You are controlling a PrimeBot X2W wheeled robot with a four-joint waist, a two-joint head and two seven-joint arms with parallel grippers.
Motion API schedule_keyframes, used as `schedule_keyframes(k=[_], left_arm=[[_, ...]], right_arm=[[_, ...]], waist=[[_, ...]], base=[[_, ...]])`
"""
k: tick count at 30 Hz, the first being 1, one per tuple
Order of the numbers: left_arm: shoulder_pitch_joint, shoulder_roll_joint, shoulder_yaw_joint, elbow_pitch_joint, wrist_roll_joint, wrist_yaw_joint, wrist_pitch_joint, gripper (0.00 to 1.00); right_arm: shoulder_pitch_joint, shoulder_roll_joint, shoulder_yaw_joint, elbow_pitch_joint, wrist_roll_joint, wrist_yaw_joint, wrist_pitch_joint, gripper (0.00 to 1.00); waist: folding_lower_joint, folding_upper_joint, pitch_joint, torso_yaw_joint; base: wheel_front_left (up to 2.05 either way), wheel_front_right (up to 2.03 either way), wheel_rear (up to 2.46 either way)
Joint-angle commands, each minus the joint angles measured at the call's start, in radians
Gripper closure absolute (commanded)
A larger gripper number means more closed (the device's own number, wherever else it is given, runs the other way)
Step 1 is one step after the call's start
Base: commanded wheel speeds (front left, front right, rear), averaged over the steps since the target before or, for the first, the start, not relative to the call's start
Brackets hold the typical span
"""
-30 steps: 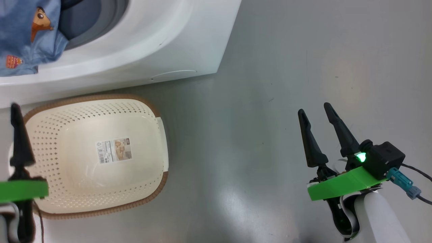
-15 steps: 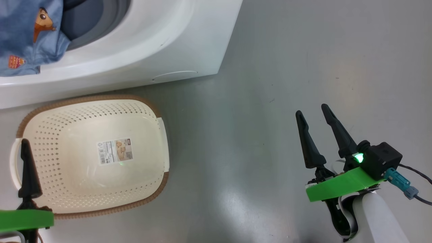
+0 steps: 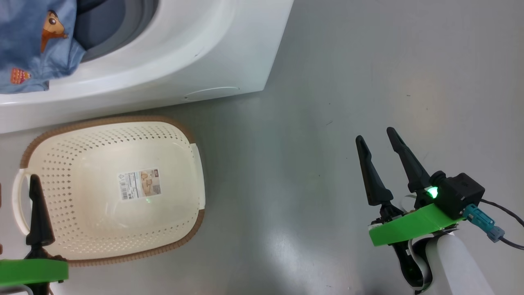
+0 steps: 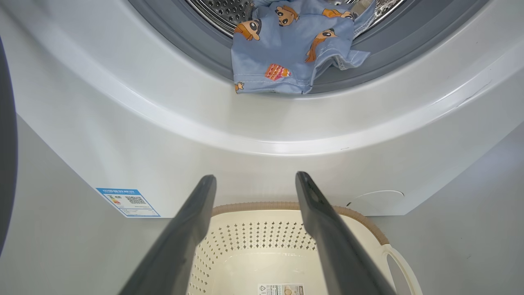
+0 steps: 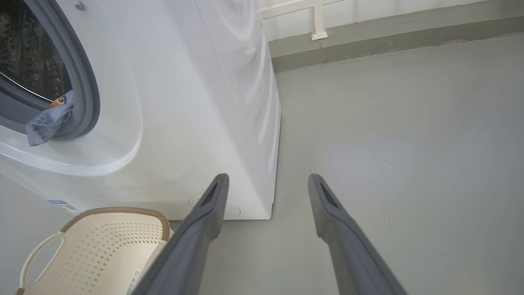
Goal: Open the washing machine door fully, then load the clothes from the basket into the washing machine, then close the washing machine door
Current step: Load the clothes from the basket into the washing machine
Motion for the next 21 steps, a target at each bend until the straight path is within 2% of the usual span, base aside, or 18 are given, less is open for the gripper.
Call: schedule_keyframes(k=[1,12,21], left_arm=[[0.015,0.019,0.037,-0.020,0.003,-0.003,-0.005,0.00],[-0.061,0.056,0.002,-0.048,-0.020,-0.003,-0.005,0.00],[-0.218,0.126,-0.060,-0.044,-0.033,-0.003,0.051,0.00]], right_arm=[[0.001,0.003,0.020,-0.016,0.012,0.003,-0.005,0.00],[-0.001,0.003,0.025,-0.010,0.023,0.003,-0.005,0.00],[-0.002,0.003,0.035,-0.005,0.039,0.003,-0.005,0.00]], waist=[[0.0000,0.0000,-0.002,0.000],[0.0000,0.0000,-0.017,-0.007],[0.0000,0.0000,-0.026,-0.025]], base=[[0.00,0.00,0.00],[0.00,0.00,0.00],[0.00,0.00,0.00]])
